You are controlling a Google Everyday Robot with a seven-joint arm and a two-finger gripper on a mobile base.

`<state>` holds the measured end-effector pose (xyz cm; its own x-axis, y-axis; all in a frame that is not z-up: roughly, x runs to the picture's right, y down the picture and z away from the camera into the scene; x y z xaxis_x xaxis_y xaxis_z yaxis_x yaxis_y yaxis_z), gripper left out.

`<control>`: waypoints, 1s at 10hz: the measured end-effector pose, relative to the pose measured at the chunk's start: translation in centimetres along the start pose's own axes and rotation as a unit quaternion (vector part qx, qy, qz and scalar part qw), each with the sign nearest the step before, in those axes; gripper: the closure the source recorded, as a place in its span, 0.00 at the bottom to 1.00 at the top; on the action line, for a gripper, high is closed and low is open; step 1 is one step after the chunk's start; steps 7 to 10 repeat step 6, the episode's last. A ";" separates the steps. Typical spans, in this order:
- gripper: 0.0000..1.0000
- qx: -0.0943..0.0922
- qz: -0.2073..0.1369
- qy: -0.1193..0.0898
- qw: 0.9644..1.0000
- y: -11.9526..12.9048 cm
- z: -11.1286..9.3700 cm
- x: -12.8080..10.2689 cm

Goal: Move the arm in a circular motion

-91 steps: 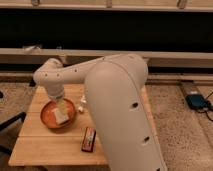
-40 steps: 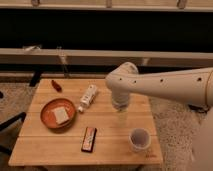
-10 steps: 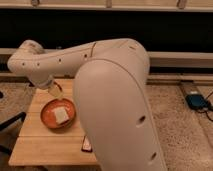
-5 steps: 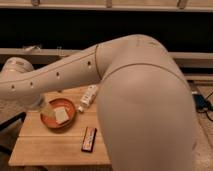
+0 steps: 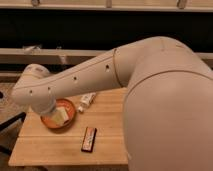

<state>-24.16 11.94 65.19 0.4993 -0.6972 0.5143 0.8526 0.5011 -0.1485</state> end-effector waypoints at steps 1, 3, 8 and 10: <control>0.20 -0.004 0.025 -0.003 1.000 2.0 0.4 2.4; 0.20 -0.011 0.064 -0.012 0.998 4.6 0.9 5.5; 0.20 -0.015 0.085 -0.024 0.996 5.5 1.3 6.7; 0.20 -0.015 0.085 -0.024 0.996 5.5 1.3 6.7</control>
